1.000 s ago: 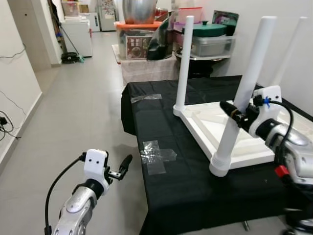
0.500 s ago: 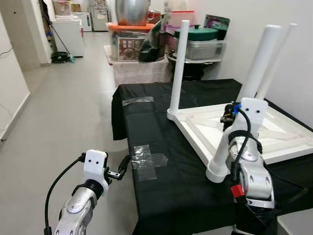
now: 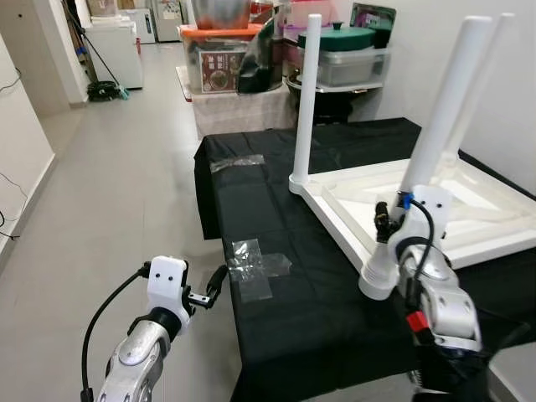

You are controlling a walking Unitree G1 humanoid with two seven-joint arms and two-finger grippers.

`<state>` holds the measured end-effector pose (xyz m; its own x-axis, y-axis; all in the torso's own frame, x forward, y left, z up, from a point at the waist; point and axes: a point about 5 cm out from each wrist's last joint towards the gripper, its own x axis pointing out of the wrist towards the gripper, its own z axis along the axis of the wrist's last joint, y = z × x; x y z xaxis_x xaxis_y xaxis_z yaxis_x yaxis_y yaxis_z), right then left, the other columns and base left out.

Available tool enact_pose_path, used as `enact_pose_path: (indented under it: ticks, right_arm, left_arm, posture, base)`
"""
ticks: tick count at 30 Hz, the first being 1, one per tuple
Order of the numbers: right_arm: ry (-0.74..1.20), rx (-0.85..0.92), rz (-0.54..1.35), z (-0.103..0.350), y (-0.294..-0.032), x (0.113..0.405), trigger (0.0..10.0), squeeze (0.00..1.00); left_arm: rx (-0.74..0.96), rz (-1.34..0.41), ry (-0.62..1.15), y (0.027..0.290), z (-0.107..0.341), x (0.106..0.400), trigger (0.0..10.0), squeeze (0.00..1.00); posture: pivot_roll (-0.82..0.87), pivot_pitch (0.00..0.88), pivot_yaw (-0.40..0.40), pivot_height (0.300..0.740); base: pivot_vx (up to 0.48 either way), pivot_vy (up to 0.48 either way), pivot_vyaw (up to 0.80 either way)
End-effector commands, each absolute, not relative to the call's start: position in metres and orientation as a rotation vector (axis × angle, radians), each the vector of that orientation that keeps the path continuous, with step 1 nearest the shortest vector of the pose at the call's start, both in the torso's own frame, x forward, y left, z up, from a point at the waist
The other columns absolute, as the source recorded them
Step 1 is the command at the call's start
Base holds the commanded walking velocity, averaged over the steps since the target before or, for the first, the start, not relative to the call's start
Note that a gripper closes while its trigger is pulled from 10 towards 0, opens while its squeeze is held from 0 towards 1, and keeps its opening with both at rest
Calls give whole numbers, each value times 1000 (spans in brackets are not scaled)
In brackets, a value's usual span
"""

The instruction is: Building children table

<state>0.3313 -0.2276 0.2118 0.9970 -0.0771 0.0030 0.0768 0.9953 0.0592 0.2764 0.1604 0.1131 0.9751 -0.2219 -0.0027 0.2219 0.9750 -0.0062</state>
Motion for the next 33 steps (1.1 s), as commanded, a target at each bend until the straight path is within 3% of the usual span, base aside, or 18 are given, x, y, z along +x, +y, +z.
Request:
enact_pose_path:
  ticks: [1, 7, 11, 12, 14, 15, 24, 26, 27, 28, 29, 30, 31, 33]
  right_arm:
    - [-71, 95, 53, 225, -222, 330, 10000, 0]
    - [-139, 25, 279, 236, -252, 322, 10000, 0]
    - [-136, 27, 315, 235, -254, 324, 10000, 0]
    - [-122, 18, 313, 231, -255, 328, 4980, 0]
    - [-105, 5, 309, 227, -256, 331, 4980, 0]
    - [-99, 5, 301, 225, -256, 333, 0, 0]
    - [-54, -17, 228, 215, -253, 335, 0, 0]
    - [-5, -44, 123, 208, -258, 336, 0, 0]
    - [37, -85, -193, 199, -277, 334, 0, 0]
    - [37, -85, -193, 199, -277, 334, 0, 0]
    - [61, -118, -418, 193, -290, 329, 0, 0]
    - [61, -118, -418, 193, -290, 329, 0, 0]
    - [112, -89, -580, 176, -287, 320, 0, 0]
    - [143, -56, -661, 164, -281, 313, 0, 0]
  left_arm:
    - [3, -225, 19, 162, 110, 275, 10000, 0]
    - [4, -234, 19, 160, 110, 276, 10000, 0]
    - [5, -235, 17, 160, 111, 277, 10000, 0]
    - [6, -235, 15, 160, 112, 277, 10000, 0]
    - [7, -234, 14, 161, 112, 277, 10000, 0]
    - [8, -234, 14, 161, 112, 277, 10000, 0]
    - [9, -235, 15, 161, 112, 276, 10000, 0]
    - [9, -236, 15, 161, 112, 276, 10000, 0]
    - [10, -237, 15, 160, 112, 277, 10000, 0]
    - [10, -237, 15, 160, 112, 277, 10000, 0]
    - [10, -237, 15, 160, 112, 277, 10000, 0]
    - [10, -237, 15, 160, 112, 277, 10000, 0]
    - [8, -239, 13, 158, 112, 278, 10000, 0]
    - [6, -240, 11, 157, 113, 278, 10000, 0]
  posture:
    - [30, 0, -33, 740]
    - [25, 0, -23, 740]
    - [28, 0, -24, 740]
    - [30, 0, -23, 740]
    - [30, 0, -23, 740]
    - [33, 0, -28, 740]
    - [30, 0, -23, 740]
    - [30, 0, -23, 740]
    - [19, 0, -20, 740]
    - [19, 0, -20, 740]
    - [19, 0, -20, 740]
    - [19, 0, -20, 740]
    - [26, 0, -23, 740]
    - [28, 0, -23, 740]
  base:
    - [0, 0, 0]
    - [0, 0, 0]
    - [0, 0, 0]
    - [0, 0, 0]
    - [0, 0, 0]
    - [0, 0, 0]
    - [0, 0, 0]
    - [0, 0, 0]
    - [0, 0, 0]
    - [0, 0, 0]
    - [0, 0, 0]
    - [0, 0, 0]
    - [0, 0, 0]
    - [0, 0, 0]
